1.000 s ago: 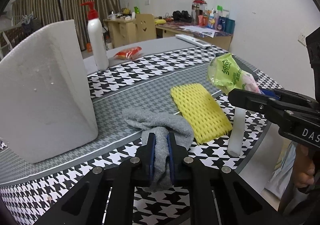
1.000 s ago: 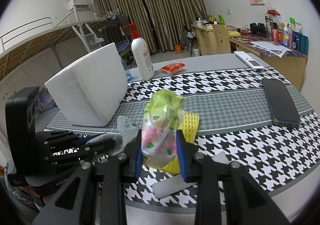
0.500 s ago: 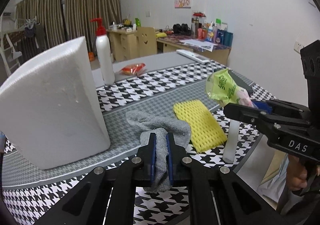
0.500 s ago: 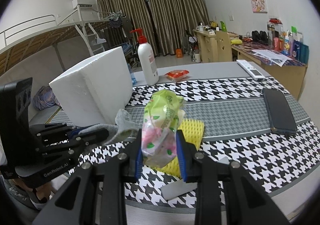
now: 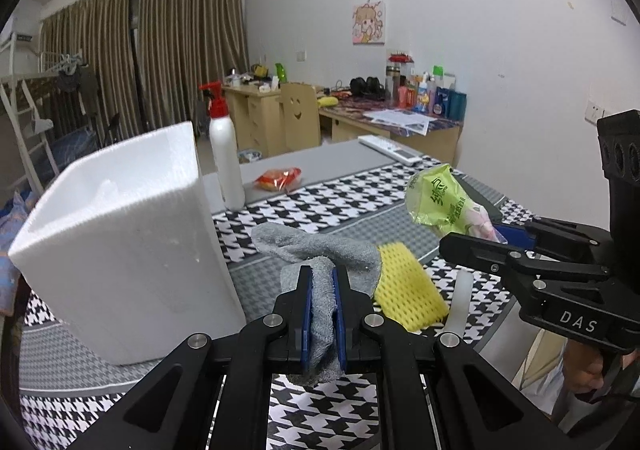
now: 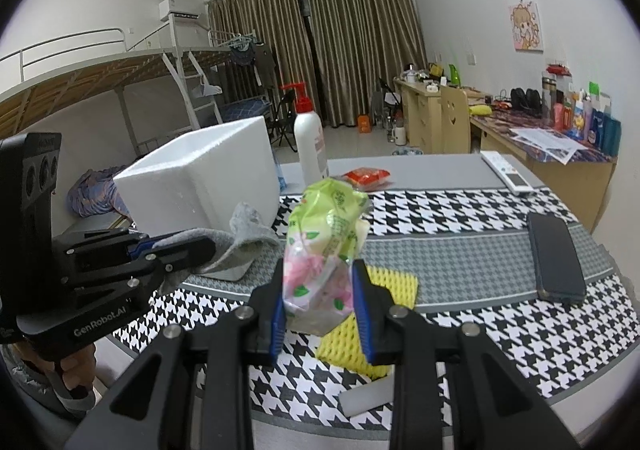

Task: Organize soft objects
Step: 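Lift and carry the grey cloth and tissue packet with both tools to the foam box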

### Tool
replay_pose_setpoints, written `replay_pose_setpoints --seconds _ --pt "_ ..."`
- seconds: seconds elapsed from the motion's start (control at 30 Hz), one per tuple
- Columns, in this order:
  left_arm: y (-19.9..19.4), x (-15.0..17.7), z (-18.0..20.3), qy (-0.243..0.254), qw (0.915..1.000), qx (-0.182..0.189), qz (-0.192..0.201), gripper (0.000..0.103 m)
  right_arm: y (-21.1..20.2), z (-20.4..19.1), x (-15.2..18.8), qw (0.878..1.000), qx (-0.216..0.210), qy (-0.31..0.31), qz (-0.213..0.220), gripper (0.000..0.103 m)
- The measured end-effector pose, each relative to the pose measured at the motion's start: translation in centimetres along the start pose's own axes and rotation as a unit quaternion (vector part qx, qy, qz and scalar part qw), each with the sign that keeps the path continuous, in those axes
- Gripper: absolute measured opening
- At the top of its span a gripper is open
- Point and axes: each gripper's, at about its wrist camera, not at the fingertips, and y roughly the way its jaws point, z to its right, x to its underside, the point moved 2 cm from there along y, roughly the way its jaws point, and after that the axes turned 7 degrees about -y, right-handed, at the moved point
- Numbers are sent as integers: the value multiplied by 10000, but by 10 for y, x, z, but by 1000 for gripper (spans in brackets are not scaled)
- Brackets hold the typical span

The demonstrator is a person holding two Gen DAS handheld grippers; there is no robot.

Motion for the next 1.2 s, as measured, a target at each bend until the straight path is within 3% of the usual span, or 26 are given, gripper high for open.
replay_pose_setpoints --seconds 0.6,1.2 --pt "-34 -30 -4 140 9979 -2 628 10 -15 -4 -27 9988 69 -209 449 34" --pt "-45 -55 -16 151 9936 -290 1079 10 -10 -9 -51 9969 -103 -381 675 34"
